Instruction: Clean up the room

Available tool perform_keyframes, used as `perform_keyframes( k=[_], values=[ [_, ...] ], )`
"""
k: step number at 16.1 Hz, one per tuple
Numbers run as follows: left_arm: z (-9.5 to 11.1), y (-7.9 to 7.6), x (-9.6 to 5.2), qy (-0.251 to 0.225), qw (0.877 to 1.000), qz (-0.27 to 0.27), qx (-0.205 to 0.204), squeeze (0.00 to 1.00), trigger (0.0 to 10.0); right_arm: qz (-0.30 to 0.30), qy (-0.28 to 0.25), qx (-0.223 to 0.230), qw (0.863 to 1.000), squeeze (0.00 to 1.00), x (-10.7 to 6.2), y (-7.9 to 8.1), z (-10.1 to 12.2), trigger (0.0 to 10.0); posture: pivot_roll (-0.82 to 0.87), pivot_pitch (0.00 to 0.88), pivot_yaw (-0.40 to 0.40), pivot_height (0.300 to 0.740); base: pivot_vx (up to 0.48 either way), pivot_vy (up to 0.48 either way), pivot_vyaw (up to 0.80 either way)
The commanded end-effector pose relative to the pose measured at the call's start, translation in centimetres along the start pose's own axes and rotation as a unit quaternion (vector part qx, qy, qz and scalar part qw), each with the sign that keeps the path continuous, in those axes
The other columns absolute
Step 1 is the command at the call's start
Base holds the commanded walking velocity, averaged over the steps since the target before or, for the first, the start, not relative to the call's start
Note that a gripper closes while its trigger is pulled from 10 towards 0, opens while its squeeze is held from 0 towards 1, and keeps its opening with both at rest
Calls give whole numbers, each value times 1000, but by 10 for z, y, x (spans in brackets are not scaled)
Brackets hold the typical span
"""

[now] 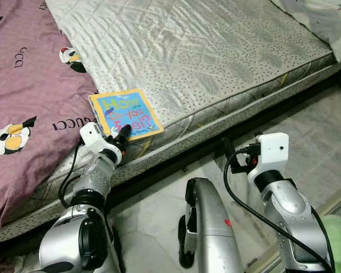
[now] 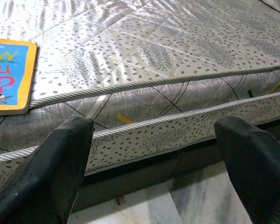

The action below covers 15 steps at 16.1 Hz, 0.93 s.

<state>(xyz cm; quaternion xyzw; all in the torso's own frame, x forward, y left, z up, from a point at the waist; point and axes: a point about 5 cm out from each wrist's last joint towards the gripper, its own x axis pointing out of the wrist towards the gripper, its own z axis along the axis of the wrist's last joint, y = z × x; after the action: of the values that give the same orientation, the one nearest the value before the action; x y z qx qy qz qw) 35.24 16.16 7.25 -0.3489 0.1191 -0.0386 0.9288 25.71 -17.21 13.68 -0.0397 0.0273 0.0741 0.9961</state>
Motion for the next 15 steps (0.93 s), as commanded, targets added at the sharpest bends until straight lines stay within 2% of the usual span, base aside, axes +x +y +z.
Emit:
perform_keyframes(
  k=[1, 5, 6, 7, 8, 9, 10, 14, 15],
  values=[
    [-2, 8, -4, 6, 1000, 9, 0, 1000, 10000, -8, 1, -1, 1000, 0, 0, -3, -2, 10000, -190, 178, -74, 513, 0, 0, 0],
    [2, 13, -5, 8, 1000, 22, 13, 1000, 10000, -10, -4, -1, 1000, 0, 2, -2, -1, 10000, -190, 169, -66, 513, 0, 0, 0],
    [3, 15, -6, 9, 1000, 23, 18, 290, 10000, -11, -5, -1, 1000, 0, 2, -3, -1, 10000, -188, 168, -64, 513, 0, 0, 0],
    [3, 17, -7, 14, 999, 27, 22, 0, 10000, -12, -5, -1, 1000, 0, 2, -3, -1, 10000, -188, 168, -63, 513, 0, 0, 0],
    [9, 22, -7, 11, 999, 32, 20, 0, 10000, -12, -6, -1, 1000, 0, 2, -2, -1, 10000, -191, 169, -62, 513, 0, 0, 0],
    [10, 23, -7, 14, 999, 36, 20, 0, 8941, -12, -6, -1, 1000, 0, 2, -2, -1, 10000, -191, 169, -62, 513, 0, 0, 0],
    [10, 22, -6, 20, 999, 26, 21, 0, 0, -13, -6, -1, 1000, 0, 3, -2, -2, 10000, -190, 165, -65, 513, 0, 0, 0],
    [10, 20, -5, 37, 999, 16, 22, 0, 0, -9, -13, 6, 1000, 0, 6, 0, 1, 10000, -190, 161, -63, 513, 0, 0, 0],
    [9, 20, -4, 45, 999, 14, 20, 0, 0, 17, -15, 24, 999, 0, 6, 6, 2, 10000, -191, 161, -62, 513, 0, 0, 0]
  ],
)
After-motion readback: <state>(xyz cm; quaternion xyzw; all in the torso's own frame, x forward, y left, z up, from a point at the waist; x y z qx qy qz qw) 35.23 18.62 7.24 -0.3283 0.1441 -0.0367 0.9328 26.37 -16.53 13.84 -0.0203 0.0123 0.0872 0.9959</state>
